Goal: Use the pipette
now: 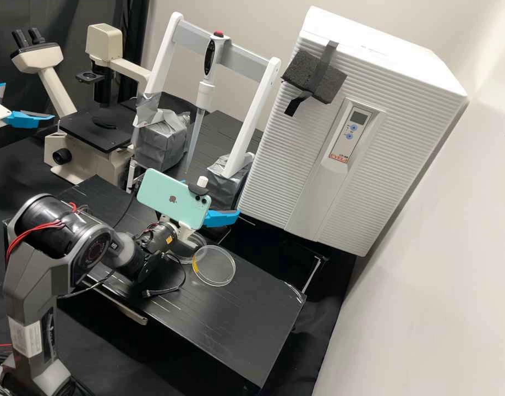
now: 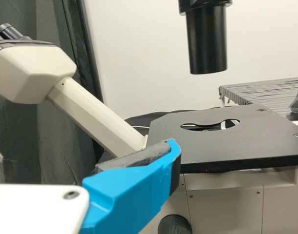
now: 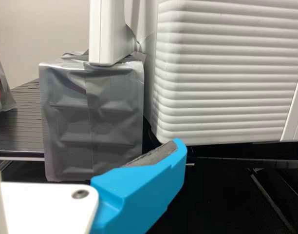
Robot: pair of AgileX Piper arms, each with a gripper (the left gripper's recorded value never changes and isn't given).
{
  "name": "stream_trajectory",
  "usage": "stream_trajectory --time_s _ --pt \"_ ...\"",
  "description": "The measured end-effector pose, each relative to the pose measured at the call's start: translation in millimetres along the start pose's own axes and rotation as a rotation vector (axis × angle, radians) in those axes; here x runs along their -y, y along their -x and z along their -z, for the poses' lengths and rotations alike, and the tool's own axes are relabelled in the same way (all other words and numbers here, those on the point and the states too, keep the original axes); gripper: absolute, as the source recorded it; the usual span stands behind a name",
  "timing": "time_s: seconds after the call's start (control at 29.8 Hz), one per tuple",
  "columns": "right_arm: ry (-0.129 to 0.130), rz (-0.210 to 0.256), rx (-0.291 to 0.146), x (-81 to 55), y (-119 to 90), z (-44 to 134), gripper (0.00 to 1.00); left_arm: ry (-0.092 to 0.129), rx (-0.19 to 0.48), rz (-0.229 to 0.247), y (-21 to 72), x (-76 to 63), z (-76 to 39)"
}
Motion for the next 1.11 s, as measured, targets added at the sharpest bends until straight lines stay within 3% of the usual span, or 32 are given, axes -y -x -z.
stream_trajectory --time_s 0.37,0.5,0.67,0.77,0.87,1.01,1.11 --pt "0.0 0.0 0.0 0.0 0 0.0 1.0 0.0 0.008 0.001 0.0 0.3 -2.4" --pt "0.0 0.0 0.0 0.0 0 0.0 1.0 0.044 0.083 -0.025 5.1 -8.5 -21.9" --pt "0.0 0.0 0.0 0.0 0 0.0 1.0 0.063 0.257 -0.084 20.5 -29.5 -59.2" --pt "0.0 0.0 0.0 0.0 0 0.0 1.0 0.057 0.364 -0.115 34.5 -38.3 -81.2" --pt "0.0 0.0 0.0 0.0 0 0.0 1.0 0.037 0.484 -0.139 50.2 -44.2 -103.1" --pt "0.0 0.0 0.0 0.0 0 0.0 1.0 0.028 0.582 -0.162 64.6 -47.6 -120.1" --pt "0.0 0.0 0.0 0.0 0 0.0 1.0 0.033 0.611 -0.17 72.1 -48.8 -124.5"
